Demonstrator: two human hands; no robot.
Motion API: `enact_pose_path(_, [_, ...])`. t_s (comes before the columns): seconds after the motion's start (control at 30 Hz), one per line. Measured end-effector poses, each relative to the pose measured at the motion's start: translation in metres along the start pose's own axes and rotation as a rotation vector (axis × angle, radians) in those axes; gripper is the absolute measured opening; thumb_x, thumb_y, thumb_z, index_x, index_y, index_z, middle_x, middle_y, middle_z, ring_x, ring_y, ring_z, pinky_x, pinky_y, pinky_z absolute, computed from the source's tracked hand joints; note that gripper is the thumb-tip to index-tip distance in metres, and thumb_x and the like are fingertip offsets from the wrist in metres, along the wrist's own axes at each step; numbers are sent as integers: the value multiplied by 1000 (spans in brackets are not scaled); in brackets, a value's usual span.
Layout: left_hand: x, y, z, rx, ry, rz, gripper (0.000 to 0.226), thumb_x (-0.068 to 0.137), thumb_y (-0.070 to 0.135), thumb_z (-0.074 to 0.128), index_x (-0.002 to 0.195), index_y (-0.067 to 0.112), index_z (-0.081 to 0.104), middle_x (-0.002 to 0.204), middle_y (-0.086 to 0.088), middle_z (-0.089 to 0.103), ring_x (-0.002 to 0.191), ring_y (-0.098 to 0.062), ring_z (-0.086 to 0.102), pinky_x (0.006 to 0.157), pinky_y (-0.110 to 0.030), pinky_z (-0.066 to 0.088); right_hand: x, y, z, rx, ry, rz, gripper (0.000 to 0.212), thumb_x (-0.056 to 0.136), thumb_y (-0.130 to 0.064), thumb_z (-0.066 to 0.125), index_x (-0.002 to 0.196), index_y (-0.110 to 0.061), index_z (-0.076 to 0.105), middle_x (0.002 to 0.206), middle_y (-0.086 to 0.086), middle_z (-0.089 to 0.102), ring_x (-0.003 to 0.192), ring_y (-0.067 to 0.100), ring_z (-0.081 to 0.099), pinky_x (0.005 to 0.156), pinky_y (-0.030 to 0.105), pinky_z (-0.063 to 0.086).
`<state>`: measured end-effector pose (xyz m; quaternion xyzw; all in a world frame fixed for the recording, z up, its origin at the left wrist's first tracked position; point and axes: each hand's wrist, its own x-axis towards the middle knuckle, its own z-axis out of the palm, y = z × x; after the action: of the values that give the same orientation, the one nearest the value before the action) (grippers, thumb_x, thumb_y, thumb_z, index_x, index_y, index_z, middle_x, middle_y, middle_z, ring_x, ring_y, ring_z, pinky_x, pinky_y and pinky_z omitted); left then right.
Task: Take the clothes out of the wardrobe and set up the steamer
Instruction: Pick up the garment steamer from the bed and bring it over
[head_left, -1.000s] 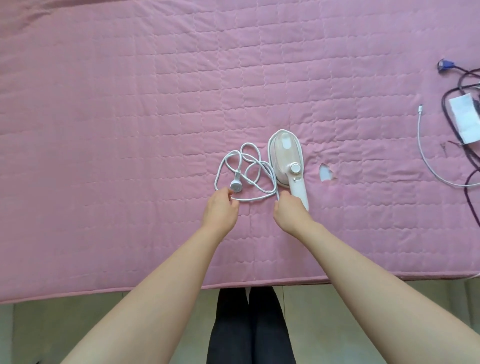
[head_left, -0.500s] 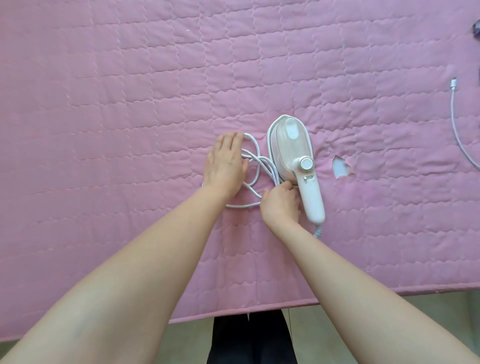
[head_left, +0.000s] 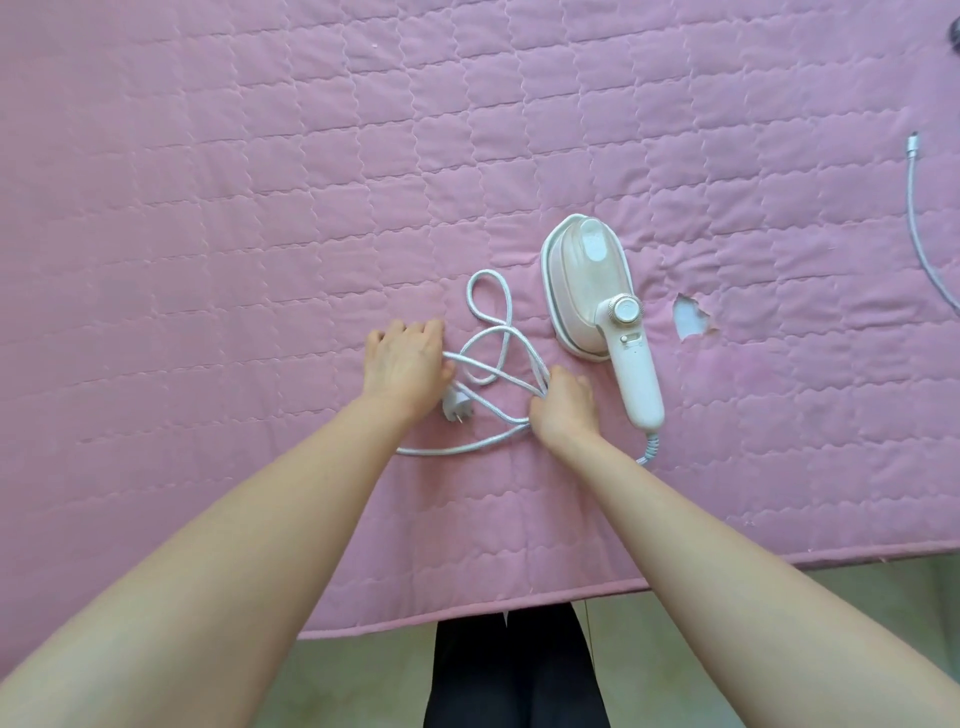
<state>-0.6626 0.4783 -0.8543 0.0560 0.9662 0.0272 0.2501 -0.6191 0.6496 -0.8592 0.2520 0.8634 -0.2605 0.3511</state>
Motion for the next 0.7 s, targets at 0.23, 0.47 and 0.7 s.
enact_pose_path(0.23, [-48, -33, 14, -124, -141, -91, 33, 97, 46, 39, 98, 15, 52, 100, -7, 67, 93, -32, 59, 72, -36, 39, -32, -3, -4, 272, -22, -170, 13, 90, -8, 41, 98, -5, 51, 86, 8, 70, 82, 23, 58, 65, 28, 40])
enact_pose_path(0.47, [-84, -50, 18, -501, -273, -291, 50, 88, 59, 51, 96, 10, 58, 86, -7, 66, 84, -27, 58, 71, -36, 47, -56, -7, -31, 491, 127, -156, 10, 96, -12, 40, 93, -5, 46, 74, -1, 58, 70, 18, 47, 65, 32, 34])
enact_pose_path(0.7, [-114, -40, -4, -1320, -326, -558, 27, 96, 22, 56, 78, 2, 61, 61, -10, 56, 54, -18, 64, 68, -34, 55, -80, -13, -45, 520, 112, -234, 15, 97, -14, 39, 93, -8, 53, 68, -4, 59, 67, 8, 51, 60, 22, 38])
